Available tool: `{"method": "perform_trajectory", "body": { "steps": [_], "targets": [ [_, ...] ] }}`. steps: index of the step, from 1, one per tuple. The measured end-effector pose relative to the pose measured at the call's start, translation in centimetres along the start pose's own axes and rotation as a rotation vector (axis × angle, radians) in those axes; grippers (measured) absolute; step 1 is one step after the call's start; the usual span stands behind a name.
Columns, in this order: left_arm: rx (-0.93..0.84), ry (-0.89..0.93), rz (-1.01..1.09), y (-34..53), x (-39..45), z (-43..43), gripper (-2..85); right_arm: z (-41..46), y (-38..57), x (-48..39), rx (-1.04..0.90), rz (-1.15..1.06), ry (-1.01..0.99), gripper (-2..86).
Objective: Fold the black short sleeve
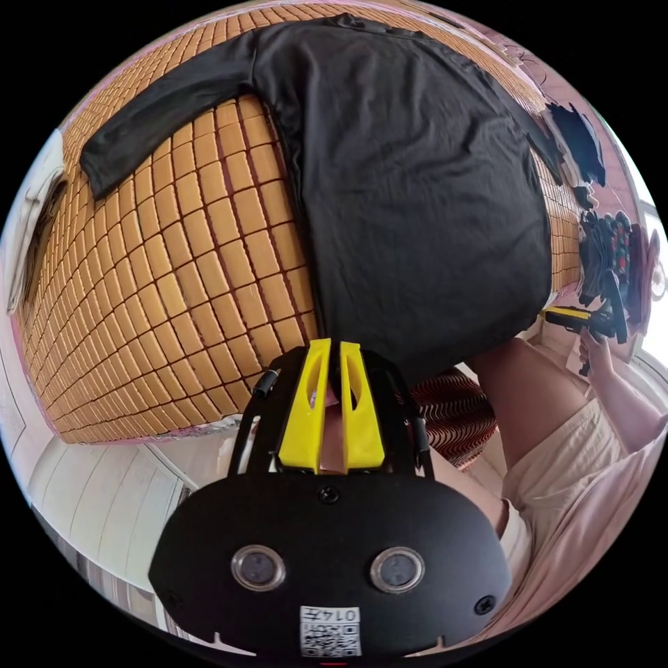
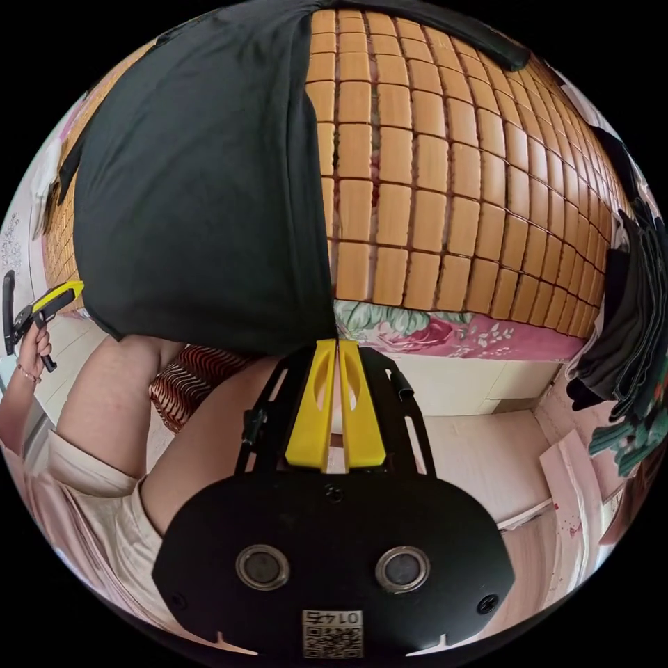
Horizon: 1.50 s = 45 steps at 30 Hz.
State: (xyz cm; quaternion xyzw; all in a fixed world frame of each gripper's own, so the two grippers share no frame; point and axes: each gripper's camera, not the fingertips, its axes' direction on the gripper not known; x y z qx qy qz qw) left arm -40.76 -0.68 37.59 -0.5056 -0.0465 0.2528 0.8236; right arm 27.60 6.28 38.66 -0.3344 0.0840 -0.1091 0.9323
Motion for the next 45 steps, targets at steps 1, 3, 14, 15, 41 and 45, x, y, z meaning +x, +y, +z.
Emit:
{"method": "perform_trajectory", "body": {
  "steps": [1, 3, 14, 15, 41, 45],
  "targets": [
    [0.007, 0.002, 0.007, 0.4, -0.2, -0.1, 1.2, 0.3, -0.2, 0.0, -0.011, 0.008, 0.007, 0.0],
    [0.015, 0.003, 0.023, 1.0, -0.4, -0.3, 1.2, 0.6, -0.5, 0.1, -0.036, 0.023, 0.06, -0.3],
    [0.329, 0.075, -0.314, 6.0, -9.2, -6.4, 2.7, -10.5, -7.2, -7.0, 0.224, -0.361, 0.146, 0.1],
    [0.359, 0.076, -0.344, 6.1, -10.0, -6.7, 2.9, -11.2, -8.1, -8.3, 0.256, -0.406, 0.135, 0.2],
    [0.691, 0.041, -0.59, 7.5, -20.6, -6.3, -0.5, -11.7, -28.3, -46.9, 0.429, -0.984, -0.015, 0.0],
    [0.755, 0.036, -0.565, 7.9, -19.0, -7.3, -0.9, -13.7, -28.0, -42.1, 0.485, -0.91, -0.193, -0.2]
  ]
}}
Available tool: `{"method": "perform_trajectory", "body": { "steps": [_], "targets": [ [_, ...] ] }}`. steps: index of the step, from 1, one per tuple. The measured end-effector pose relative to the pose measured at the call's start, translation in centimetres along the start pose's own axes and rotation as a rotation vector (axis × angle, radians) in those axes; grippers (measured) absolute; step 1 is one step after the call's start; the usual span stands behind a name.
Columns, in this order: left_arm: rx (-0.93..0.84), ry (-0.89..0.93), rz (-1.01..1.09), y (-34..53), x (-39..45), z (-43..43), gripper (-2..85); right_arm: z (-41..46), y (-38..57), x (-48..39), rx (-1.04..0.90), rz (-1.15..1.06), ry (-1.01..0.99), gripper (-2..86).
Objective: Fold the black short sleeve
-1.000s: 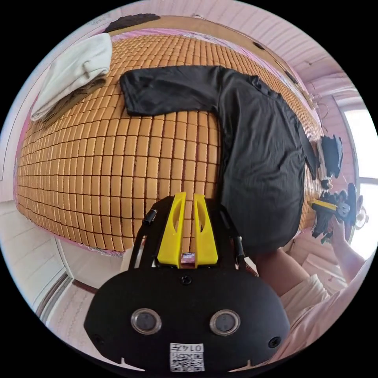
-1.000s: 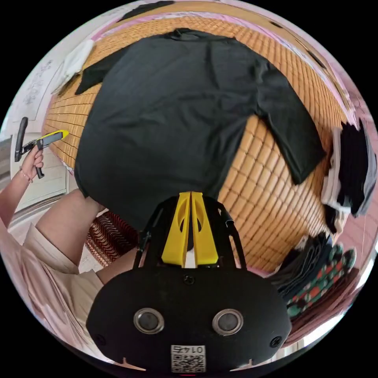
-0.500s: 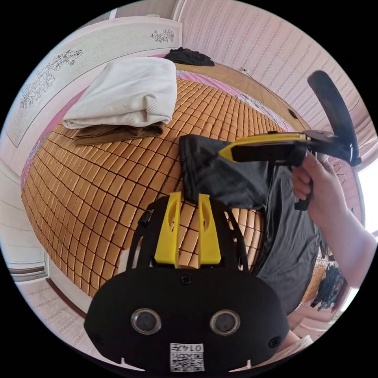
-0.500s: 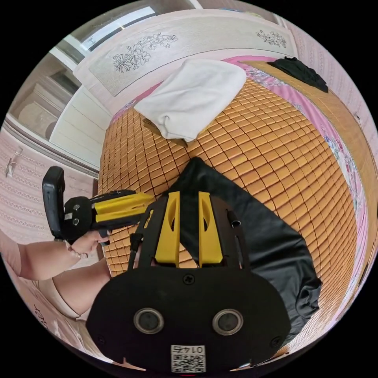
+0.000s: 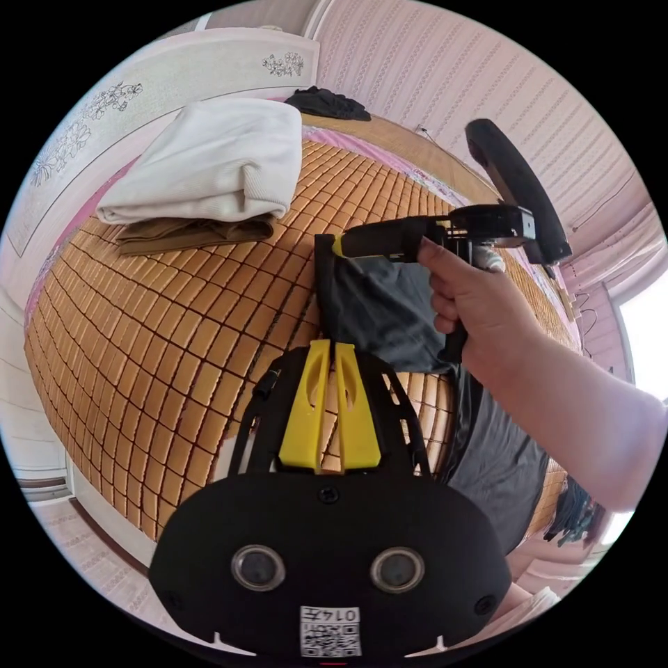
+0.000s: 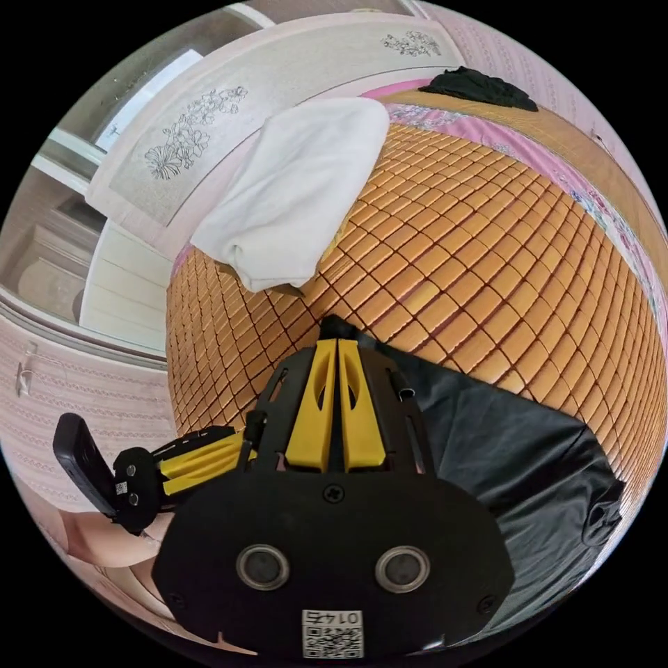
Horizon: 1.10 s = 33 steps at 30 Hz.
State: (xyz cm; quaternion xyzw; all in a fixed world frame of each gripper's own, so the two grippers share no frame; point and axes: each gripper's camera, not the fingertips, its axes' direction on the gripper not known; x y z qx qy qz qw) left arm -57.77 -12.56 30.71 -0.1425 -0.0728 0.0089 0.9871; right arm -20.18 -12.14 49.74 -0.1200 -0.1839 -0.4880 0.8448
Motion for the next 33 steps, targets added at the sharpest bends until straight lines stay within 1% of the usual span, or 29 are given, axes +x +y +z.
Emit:
{"method": "perform_trajectory", "body": {
  "steps": [2, 3, 5, 6, 8, 9, 10, 13, 14, 17, 19, 23, 26, 28, 29, 31, 33],
  "targets": [
    [0.083, 0.035, 0.056, 0.3, 2.2, -1.9, -0.9, -5.2, 2.8, 1.7, 0.155, 0.042, -0.059, -0.2],
    [0.112, 0.051, 0.077, 0.4, 2.9, -2.6, -1.0, -6.8, 3.8, 2.2, 0.199, 0.049, -0.079, -0.2],
    [0.219, 0.166, 0.186, 0.9, 6.2, -5.4, -0.9, -13.6, 8.5, 4.0, 0.373, 0.094, -0.093, -0.1],
    [0.237, 0.203, 0.223, 1.1, 7.3, -5.9, -0.9, -15.2, 9.9, 4.4, 0.408, 0.108, -0.088, -0.1],
    [0.233, 0.349, 0.388, 2.2, 11.9, -6.9, -0.8, -20.5, 16.0, 6.3, 0.479, 0.202, -0.039, 0.1],
    [0.214, 0.381, 0.421, 2.5, 13.0, -6.7, -0.8, -21.4, 17.5, 6.7, 0.48, 0.232, -0.023, 0.2],
    [0.153, 0.448, 0.481, 3.3, 15.2, -5.9, -0.6, -22.5, 20.5, 7.5, 0.46, 0.288, 0.01, 0.3],
    [-0.011, 0.516, 0.555, 6.3, 19.4, -2.0, 0.3, -21.9, 27.0, 9.9, 0.311, 0.43, 0.122, 1.4],
    [-0.095, 0.504, 0.575, 7.5, 20.8, 0.0, 1.5, -20.9, 29.3, 11.2, 0.232, 0.503, 0.15, 2.3],
    [-0.236, 0.457, 0.637, 9.6, 23.1, 3.2, 4.8, -18.8, 33.2, 13.3, 0.099, 0.607, 0.139, 5.1],
    [-0.241, 0.441, 0.648, 9.9, 23.7, 3.7, 5.1, -18.5, 34.0, 13.4, 0.092, 0.605, 0.122, 6.1],
    [-0.224, 0.296, 0.674, 9.4, 25.6, 5.8, 5.3, -17.9, 32.8, 13.0, 0.104, 0.542, 0.136, 7.5],
    [-0.261, 0.292, 0.659, 8.6, 27.7, 8.8, 6.5, -17.0, 31.3, 13.2, 0.097, 0.523, 0.147, 8.8],
    [-0.286, 0.272, 0.646, 8.5, 29.1, 10.9, 6.6, -16.5, 30.8, 13.1, 0.089, 0.509, 0.19, 7.7],
    [-0.324, 0.234, 0.641, 8.4, 29.9, 12.5, 5.9, -16.0, 30.5, 13.3, 0.054, 0.52, 0.22, 4.7],
    [-0.354, 0.183, 0.643, 8.4, 30.8, 14.0, 3.7, -15.3, 30.3, 13.8, -0.005, 0.54, 0.241, 2.1],
    [-0.325, 0.193, 0.634, 8.1, 31.1, 13.8, 1.4, -16.1, 30.5, 13.3, 0.043, 0.501, 0.229, 1.1]
  ]
}}
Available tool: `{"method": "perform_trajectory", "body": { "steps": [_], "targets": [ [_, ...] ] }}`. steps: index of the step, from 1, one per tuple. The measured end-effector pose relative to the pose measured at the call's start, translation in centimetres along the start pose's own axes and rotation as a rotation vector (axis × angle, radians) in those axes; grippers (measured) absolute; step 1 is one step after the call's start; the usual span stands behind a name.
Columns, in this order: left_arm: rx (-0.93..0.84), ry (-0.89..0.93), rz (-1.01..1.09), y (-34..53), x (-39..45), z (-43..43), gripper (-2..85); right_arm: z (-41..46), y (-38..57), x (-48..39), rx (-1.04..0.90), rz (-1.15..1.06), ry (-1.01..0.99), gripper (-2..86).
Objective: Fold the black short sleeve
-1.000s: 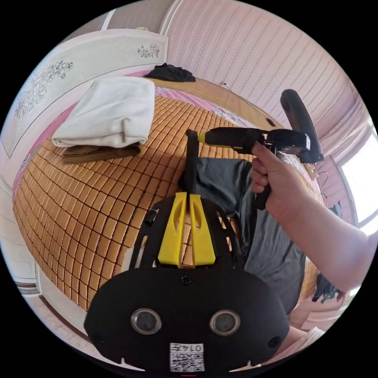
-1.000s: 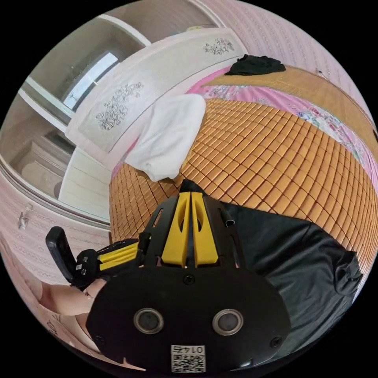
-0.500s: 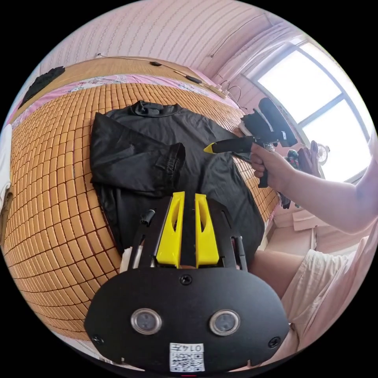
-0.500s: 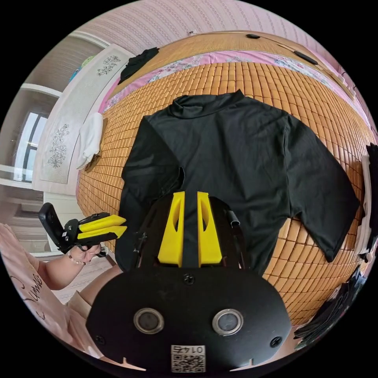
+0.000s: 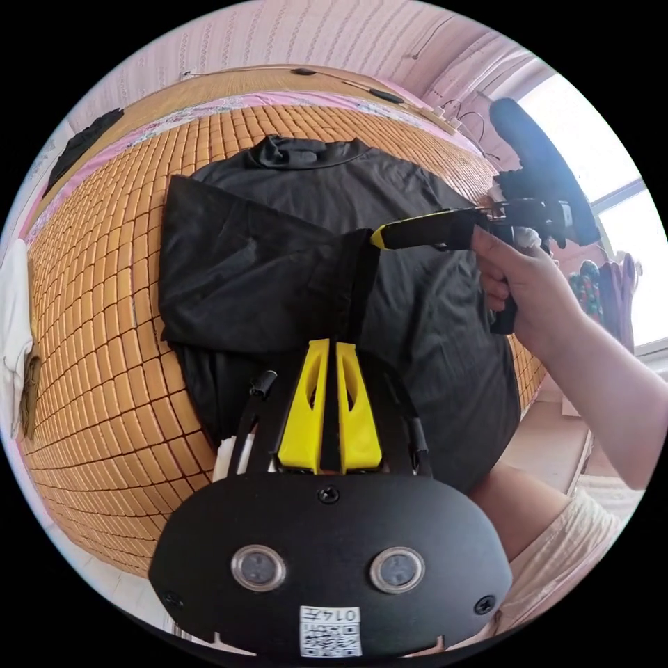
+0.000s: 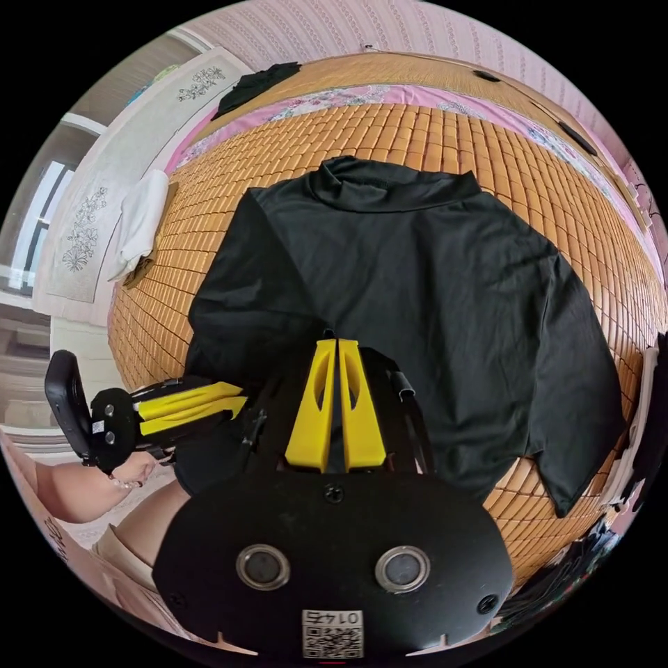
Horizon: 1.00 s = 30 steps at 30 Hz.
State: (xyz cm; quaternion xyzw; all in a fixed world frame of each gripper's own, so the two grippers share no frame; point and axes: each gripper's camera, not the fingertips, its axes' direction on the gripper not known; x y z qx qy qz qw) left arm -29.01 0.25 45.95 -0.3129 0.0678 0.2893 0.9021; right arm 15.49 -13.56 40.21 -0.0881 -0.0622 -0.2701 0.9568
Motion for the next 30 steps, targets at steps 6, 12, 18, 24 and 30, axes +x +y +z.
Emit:
{"method": "perform_trajectory", "body": {
  "steps": [6, 12, 18, 24, 30],
  "targets": [
    [0.169, 0.108, 0.082, 0.8, 1.0, -2.8, -0.3, -4.6, 2.2, 0.4, 0.155, -0.072, -0.002, 0.0],
    [0.084, 0.138, 0.161, -0.2, 3.5, 2.4, 0.8, -3.7, 4.8, 2.4, 0.081, -0.039, 0.024, 0.0],
    [-0.05, 0.102, 0.175, -1.5, 4.6, 7.4, 4.8, -1.9, 7.2, 4.0, -0.007, 0.052, 0.027, -0.1],
    [-0.068, 0.13, 0.291, -1.4, 6.7, 7.5, 6.2, -4.0, 11.4, 5.1, 0.041, 0.131, 0.037, -0.3],
    [-0.042, 0.207, 0.389, -5.8, 9.2, 7.3, 5.2, -8.2, 18.6, 9.3, 0.148, 0.378, 0.245, 0.9]
  ]
}}
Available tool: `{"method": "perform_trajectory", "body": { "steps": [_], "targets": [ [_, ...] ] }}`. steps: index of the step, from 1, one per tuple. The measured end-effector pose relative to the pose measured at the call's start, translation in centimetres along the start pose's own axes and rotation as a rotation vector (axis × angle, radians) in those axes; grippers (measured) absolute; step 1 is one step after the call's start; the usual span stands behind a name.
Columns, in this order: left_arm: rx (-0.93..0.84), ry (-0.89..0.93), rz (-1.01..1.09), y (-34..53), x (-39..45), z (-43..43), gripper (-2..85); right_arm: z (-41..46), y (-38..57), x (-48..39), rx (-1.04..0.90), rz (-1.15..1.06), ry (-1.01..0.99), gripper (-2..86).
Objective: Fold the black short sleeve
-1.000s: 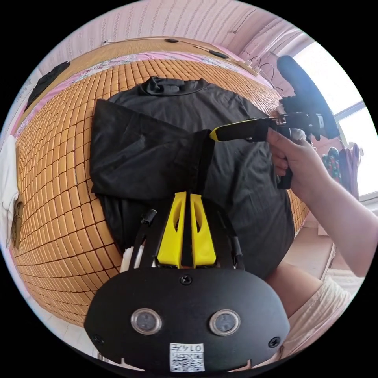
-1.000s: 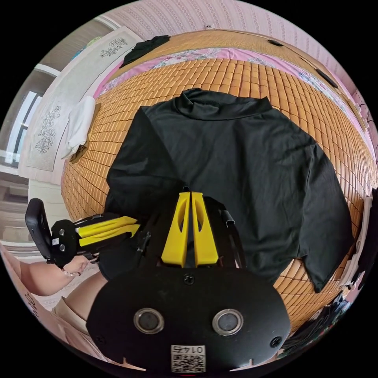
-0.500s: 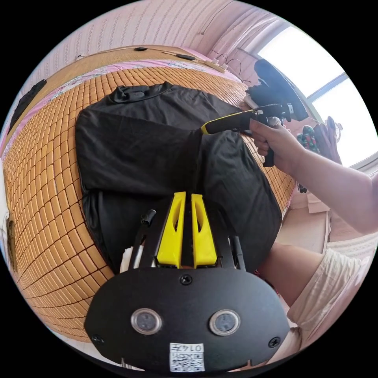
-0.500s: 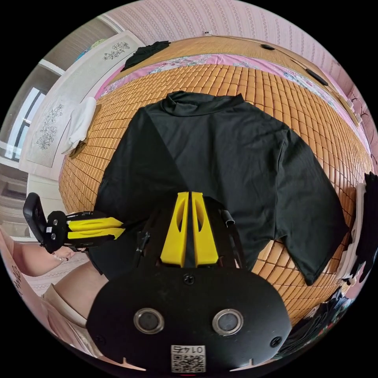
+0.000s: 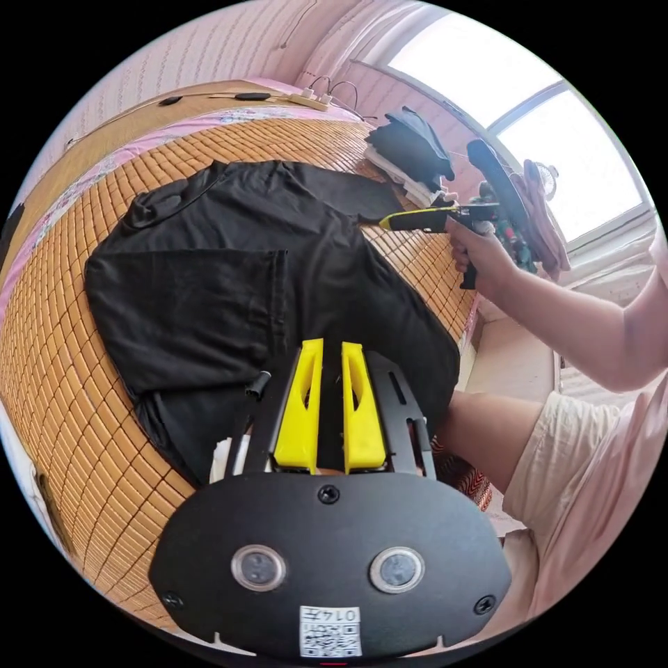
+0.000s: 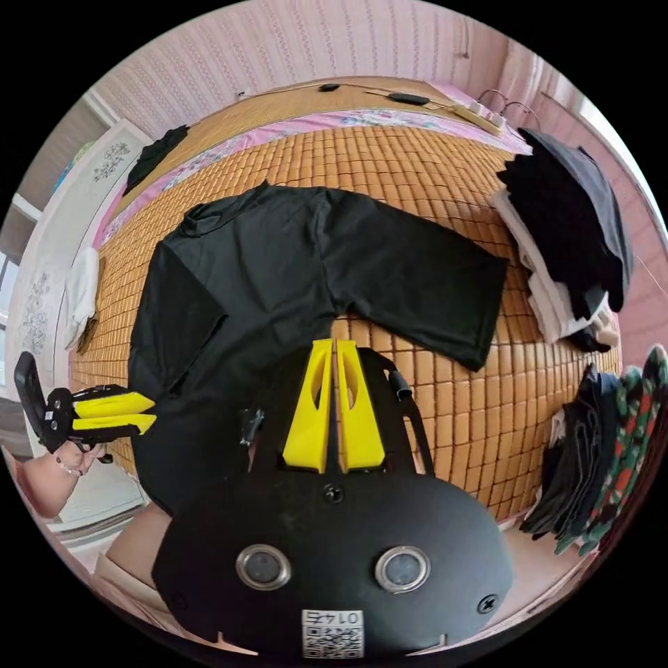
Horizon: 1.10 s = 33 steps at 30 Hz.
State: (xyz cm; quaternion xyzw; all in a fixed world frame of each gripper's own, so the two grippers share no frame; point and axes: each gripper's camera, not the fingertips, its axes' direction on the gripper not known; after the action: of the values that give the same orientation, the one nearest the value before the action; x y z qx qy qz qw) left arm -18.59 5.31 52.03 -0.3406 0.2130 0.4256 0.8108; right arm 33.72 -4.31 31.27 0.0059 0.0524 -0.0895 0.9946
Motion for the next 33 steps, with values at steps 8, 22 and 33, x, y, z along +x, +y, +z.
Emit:
{"method": "perform_trajectory", "body": {
  "steps": [8, 22, 33],
  "targets": [
    [0.034, -0.028, 0.237, -18.5, 1.7, 5.7, 4.7, -0.5, 4.3, 11.3, 0.093, 0.375, 0.022, 7.1],
    [-0.091, -0.052, 0.374, -39.9, 12.7, 21.9, 6.5, 2.4, 8.4, 17.6, 0.149, 0.475, -0.231, 0.3],
    [0.003, -0.056, 0.296, -39.7, 9.2, 18.6, -0.3, 1.3, 8.5, 19.0, 0.206, 0.411, -0.247, 0.3]
  ]
}}
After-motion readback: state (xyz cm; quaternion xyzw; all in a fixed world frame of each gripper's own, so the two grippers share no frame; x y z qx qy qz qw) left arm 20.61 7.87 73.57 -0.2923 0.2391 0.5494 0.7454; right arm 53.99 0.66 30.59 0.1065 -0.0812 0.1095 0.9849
